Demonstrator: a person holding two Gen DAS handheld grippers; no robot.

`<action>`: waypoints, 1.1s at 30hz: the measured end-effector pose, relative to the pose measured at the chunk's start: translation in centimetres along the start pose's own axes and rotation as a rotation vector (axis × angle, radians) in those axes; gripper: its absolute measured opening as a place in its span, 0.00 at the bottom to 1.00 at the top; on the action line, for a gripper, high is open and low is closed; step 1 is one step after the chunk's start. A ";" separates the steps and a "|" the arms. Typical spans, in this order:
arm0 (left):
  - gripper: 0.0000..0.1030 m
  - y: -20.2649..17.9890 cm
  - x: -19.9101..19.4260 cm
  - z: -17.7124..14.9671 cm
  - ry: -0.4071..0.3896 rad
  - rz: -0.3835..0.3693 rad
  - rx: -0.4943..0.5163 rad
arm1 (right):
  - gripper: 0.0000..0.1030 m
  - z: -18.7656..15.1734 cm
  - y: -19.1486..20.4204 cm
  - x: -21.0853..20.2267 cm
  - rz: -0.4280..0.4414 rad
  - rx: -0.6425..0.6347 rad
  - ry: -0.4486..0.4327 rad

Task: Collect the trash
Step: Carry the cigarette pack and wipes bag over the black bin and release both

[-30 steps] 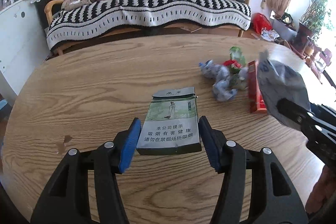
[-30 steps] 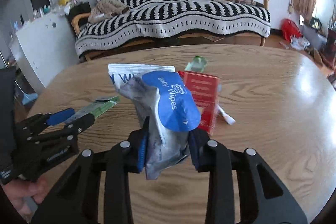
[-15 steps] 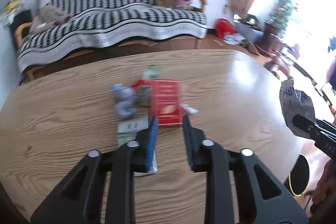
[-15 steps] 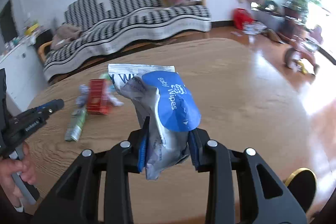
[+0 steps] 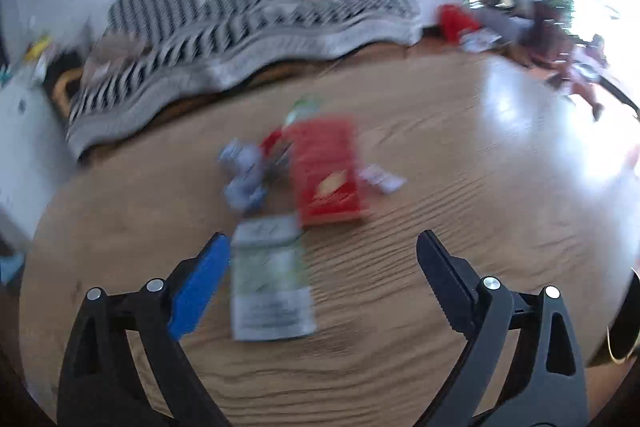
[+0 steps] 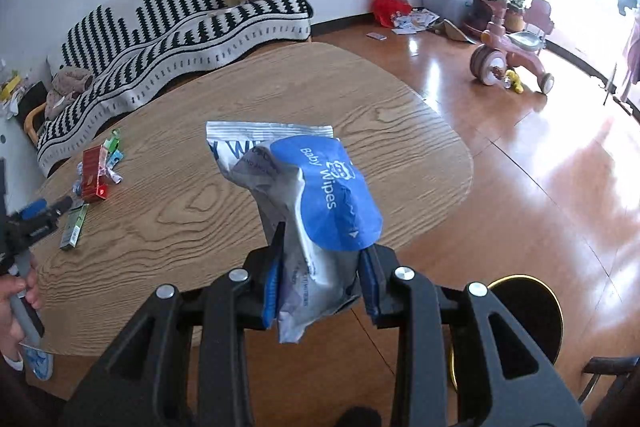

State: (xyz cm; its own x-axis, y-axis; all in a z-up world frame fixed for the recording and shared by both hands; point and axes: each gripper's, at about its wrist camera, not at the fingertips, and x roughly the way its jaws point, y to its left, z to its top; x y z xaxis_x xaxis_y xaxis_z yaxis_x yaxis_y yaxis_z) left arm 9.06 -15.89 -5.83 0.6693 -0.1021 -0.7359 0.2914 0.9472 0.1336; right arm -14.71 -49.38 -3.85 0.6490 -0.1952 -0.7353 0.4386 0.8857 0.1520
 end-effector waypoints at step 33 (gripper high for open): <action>0.52 -7.9 -4.9 1.5 -0.028 -0.237 -0.077 | 0.32 -0.1 -2.8 -2.9 -0.018 0.072 -0.046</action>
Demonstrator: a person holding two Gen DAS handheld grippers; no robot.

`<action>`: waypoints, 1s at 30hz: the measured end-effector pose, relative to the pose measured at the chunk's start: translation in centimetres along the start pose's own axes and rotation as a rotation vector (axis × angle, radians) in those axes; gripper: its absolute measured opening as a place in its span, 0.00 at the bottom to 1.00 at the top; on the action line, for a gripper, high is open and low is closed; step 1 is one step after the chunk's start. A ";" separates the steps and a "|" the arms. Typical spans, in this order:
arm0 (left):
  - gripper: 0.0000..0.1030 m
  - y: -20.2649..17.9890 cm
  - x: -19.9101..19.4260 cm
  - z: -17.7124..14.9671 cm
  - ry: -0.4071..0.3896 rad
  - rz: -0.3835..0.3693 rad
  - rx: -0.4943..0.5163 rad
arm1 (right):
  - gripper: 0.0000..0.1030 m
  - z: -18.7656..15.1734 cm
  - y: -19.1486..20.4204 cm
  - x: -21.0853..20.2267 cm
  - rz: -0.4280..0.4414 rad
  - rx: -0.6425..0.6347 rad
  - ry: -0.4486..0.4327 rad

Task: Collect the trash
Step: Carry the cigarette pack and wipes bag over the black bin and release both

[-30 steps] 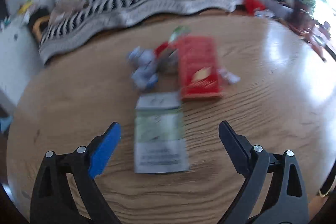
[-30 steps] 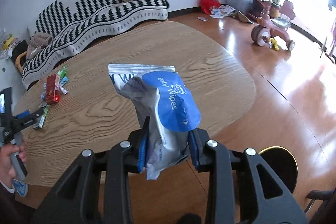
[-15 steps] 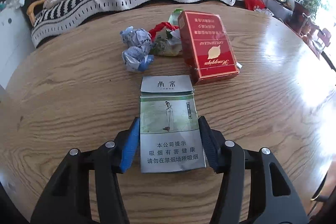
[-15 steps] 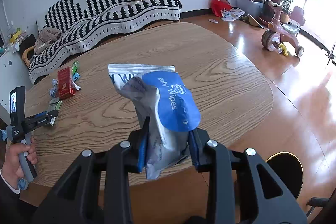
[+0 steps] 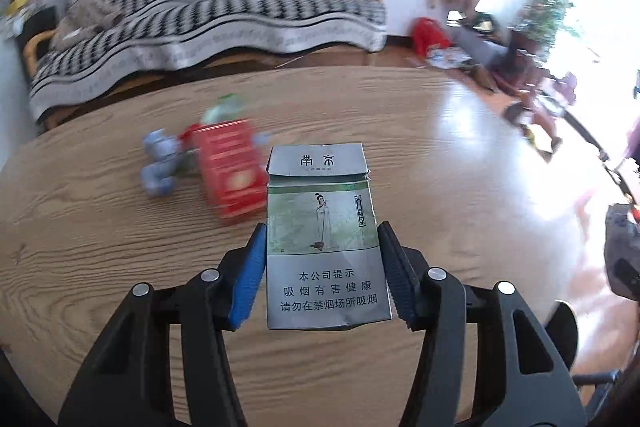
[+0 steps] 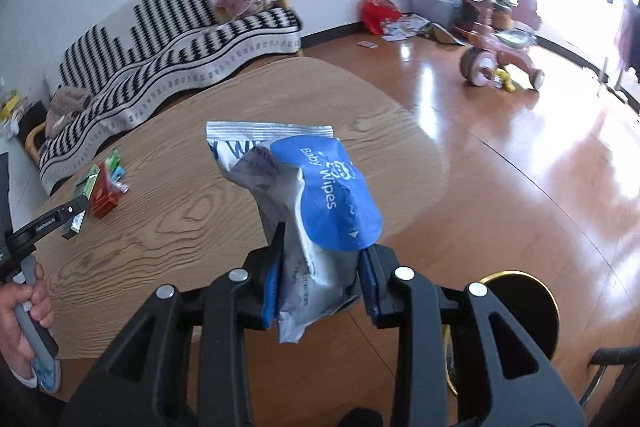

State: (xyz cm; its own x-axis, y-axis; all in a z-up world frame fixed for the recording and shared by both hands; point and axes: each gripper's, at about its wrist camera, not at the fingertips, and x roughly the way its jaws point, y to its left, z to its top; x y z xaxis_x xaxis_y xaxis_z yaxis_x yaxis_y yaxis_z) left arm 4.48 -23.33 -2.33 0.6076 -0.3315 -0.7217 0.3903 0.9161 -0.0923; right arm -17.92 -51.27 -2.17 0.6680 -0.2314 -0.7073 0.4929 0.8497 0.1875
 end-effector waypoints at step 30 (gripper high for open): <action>0.52 -38.8 3.6 -19.1 0.241 -0.664 0.560 | 0.32 -11.7 -24.7 -4.5 -0.373 0.429 0.191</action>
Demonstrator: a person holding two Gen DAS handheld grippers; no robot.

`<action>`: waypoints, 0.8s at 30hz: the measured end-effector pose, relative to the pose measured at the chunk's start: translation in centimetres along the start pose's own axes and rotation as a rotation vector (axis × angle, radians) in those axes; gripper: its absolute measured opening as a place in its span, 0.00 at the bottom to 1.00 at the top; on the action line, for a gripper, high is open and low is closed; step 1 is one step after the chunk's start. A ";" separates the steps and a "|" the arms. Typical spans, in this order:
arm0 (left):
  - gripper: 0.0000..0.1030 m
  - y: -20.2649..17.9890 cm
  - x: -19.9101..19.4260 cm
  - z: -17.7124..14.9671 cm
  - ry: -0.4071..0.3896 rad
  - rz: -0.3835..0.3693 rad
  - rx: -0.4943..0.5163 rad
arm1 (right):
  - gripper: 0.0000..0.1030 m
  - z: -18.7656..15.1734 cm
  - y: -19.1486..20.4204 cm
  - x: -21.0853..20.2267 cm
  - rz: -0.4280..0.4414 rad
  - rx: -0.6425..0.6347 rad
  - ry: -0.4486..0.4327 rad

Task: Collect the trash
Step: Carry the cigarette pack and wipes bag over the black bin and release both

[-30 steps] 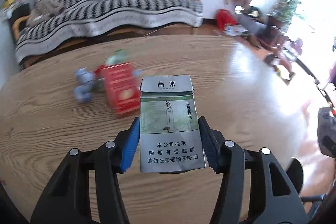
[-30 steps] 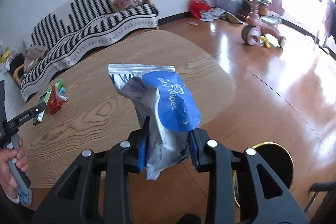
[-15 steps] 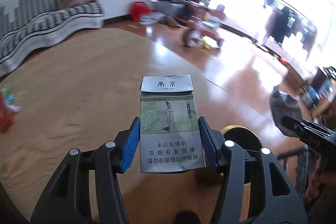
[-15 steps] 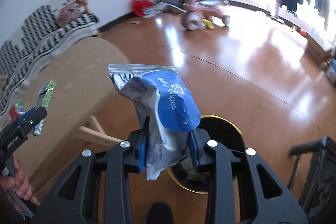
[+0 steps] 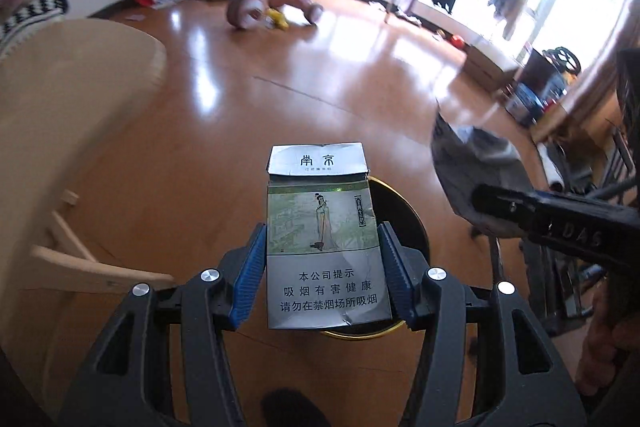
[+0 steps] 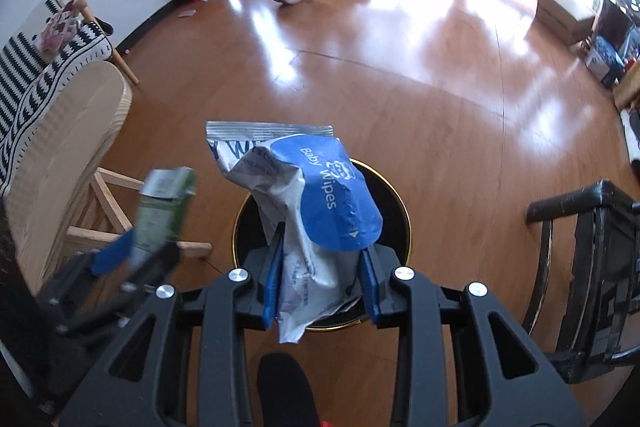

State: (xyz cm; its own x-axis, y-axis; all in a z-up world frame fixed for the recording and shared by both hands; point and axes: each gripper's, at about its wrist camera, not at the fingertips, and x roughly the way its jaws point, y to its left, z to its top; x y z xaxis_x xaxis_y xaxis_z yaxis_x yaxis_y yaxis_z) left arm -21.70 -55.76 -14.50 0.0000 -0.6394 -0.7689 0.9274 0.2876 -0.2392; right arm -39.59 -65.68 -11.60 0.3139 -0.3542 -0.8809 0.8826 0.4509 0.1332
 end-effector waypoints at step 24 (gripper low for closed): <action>0.83 -1.3 6.0 0.0 0.103 -0.044 0.005 | 0.42 0.5 -1.9 2.1 -0.001 0.053 0.053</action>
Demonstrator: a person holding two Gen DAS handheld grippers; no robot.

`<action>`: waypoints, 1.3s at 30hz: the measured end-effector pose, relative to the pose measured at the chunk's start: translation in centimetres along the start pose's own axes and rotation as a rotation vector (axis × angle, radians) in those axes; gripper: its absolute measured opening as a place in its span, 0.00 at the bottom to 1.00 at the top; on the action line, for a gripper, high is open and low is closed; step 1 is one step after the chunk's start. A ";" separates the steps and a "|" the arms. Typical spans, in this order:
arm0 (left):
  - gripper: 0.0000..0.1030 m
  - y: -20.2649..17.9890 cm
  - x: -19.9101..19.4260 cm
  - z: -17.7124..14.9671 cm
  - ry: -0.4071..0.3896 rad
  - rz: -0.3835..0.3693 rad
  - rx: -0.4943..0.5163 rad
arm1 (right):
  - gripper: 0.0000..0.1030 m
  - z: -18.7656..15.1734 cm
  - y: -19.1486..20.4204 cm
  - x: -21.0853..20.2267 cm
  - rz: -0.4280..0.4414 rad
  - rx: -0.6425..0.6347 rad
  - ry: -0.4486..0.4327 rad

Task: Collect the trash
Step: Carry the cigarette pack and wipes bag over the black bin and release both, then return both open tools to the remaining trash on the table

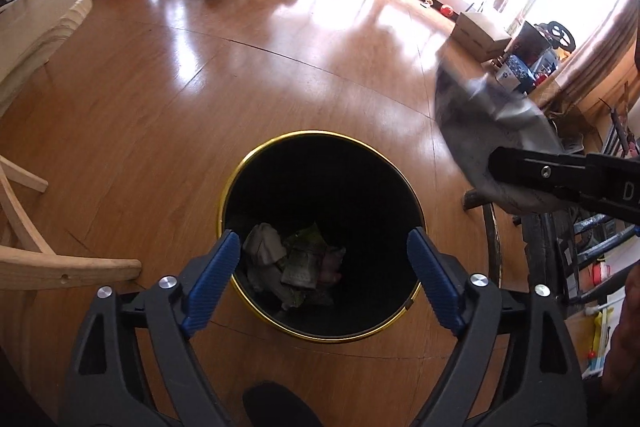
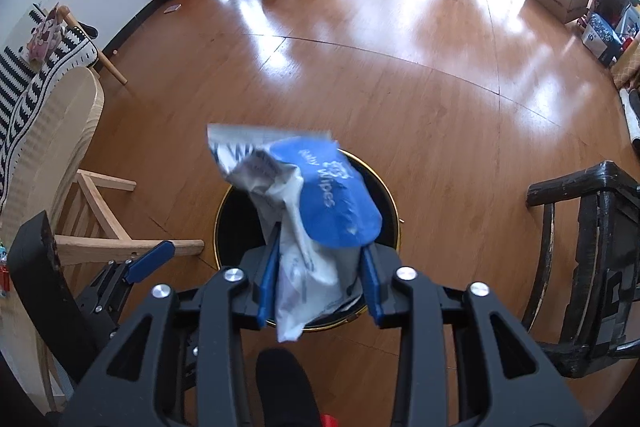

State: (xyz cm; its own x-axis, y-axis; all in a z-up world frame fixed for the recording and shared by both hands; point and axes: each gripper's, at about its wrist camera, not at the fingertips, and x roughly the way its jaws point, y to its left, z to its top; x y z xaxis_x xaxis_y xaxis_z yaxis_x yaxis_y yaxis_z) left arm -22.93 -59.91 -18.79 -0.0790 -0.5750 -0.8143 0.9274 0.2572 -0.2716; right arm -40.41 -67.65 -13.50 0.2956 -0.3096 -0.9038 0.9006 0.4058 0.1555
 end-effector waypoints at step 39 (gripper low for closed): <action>0.87 43.1 -41.2 -17.9 -0.327 0.743 -0.731 | 0.74 -13.8 53.8 -6.6 0.527 -0.736 -0.086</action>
State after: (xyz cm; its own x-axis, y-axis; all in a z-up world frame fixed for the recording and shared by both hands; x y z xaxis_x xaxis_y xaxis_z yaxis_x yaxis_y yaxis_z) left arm 13.71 -11.24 -6.14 0.6121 -0.2361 -0.7547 0.2538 0.9626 -0.0953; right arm 1.67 -31.93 -4.64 0.6610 0.0210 -0.7501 0.2190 0.9507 0.2197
